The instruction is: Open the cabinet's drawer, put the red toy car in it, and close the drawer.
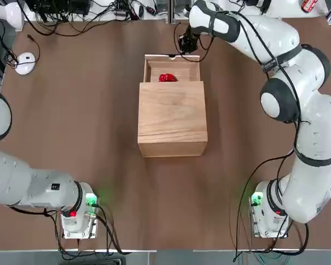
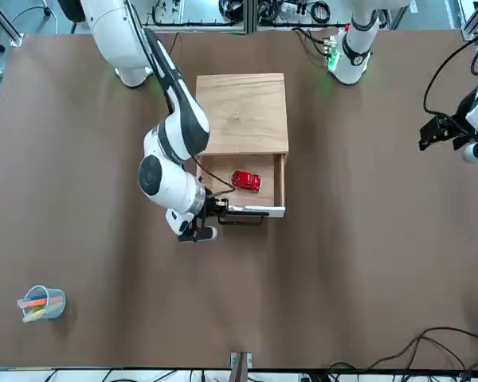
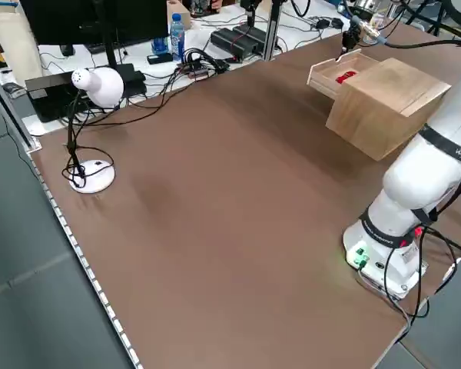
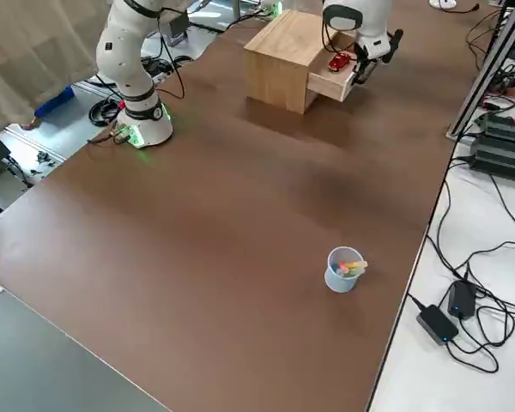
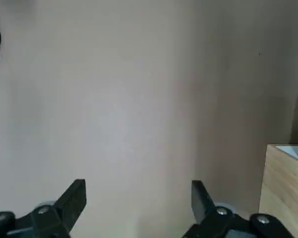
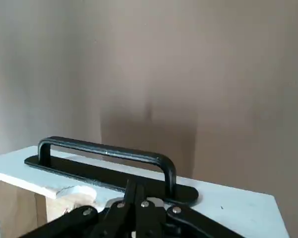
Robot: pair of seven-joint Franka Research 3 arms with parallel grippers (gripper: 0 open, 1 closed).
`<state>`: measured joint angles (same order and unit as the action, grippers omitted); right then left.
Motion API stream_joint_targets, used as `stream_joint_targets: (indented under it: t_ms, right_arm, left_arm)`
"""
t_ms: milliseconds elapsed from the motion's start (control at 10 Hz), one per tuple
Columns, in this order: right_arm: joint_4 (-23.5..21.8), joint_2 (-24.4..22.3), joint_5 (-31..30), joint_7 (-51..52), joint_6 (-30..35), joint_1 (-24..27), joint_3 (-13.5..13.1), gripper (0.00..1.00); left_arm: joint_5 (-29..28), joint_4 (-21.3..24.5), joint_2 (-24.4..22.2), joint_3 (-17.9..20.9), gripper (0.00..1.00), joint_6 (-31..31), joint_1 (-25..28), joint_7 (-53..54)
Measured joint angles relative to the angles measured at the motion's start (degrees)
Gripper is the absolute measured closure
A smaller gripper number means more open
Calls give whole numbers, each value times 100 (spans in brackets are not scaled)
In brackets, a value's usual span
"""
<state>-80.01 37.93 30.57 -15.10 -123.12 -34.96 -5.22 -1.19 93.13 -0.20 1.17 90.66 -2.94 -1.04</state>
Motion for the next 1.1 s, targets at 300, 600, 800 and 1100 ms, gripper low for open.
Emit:
stream_joint_targets:
  t_ms: [300,600,800,1100]
  right_arm:
    - [185,82,12,0,285,9,-32,99]
    - [291,112,59,0,663,12,-27,99]
    - [305,110,125,0,890,14,-12,99]
    - [315,95,250,0,1418,17,23,99]
  left_arm:
    - [0,0,39,-6,6,0,-3,10]
    - [0,-2,74,-7,6,7,-3,11]
    - [0,-3,81,-8,6,7,-4,11]
    - [0,-9,103,-8,6,8,-5,11]
